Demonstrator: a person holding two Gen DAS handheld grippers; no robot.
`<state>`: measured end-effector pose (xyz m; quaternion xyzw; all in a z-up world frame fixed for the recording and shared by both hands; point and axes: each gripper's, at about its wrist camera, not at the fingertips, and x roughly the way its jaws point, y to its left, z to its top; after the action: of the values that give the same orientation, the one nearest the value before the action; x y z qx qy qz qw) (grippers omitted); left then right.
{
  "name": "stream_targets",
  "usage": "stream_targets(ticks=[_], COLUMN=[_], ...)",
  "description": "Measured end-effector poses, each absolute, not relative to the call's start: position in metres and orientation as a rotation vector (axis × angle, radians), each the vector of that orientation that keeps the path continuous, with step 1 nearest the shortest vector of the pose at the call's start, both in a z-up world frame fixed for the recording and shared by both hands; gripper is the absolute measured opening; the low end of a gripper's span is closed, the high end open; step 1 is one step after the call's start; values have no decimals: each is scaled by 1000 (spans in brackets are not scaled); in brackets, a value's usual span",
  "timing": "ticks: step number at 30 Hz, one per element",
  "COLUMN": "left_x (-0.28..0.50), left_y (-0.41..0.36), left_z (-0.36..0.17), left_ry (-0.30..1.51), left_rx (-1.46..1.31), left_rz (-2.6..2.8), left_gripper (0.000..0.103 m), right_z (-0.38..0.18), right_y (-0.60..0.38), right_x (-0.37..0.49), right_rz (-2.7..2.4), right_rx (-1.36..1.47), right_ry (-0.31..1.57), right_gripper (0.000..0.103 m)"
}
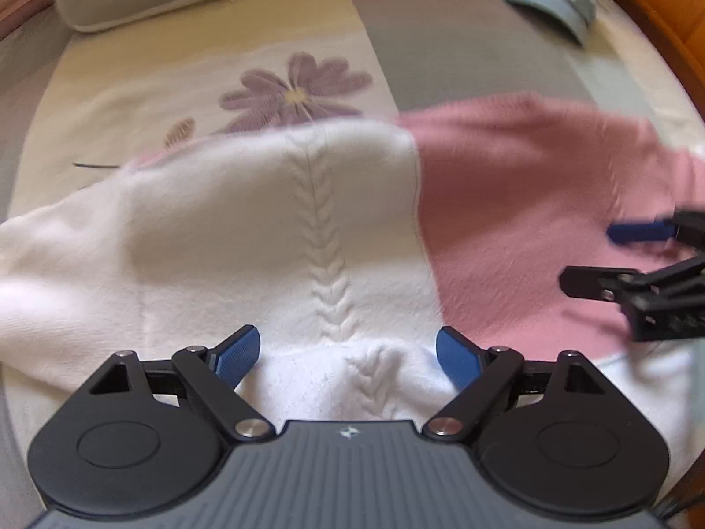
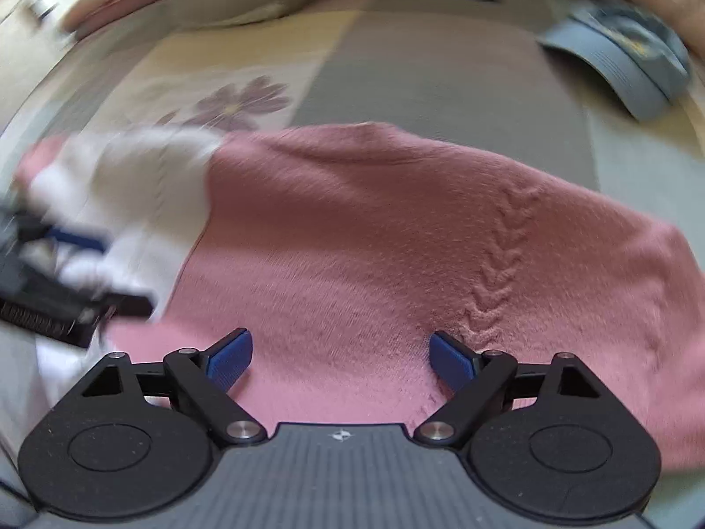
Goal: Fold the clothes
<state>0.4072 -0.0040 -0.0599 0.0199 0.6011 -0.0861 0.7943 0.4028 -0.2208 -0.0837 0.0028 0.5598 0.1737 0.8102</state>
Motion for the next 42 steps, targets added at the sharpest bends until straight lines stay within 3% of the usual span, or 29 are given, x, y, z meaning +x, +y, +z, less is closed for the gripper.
stream_targets(ticks=[19, 32, 42], left_x=[444, 463, 492], left_y=[30, 8, -18], left_z=[-17, -15, -19], left_ry=[1230, 1364, 1274], left_rx=[-52, -87, 40], left_rz=[-150, 84, 177], left_gripper=[87, 87, 87], right_z=[-8, -4, -29], right_y=[-243, -280, -305], right_x=[369, 431, 480], right_rz=[-146, -7, 36], right_rx=[329, 292, 163], right_ry=[1217, 1235, 1270], right_gripper=[89, 89, 89])
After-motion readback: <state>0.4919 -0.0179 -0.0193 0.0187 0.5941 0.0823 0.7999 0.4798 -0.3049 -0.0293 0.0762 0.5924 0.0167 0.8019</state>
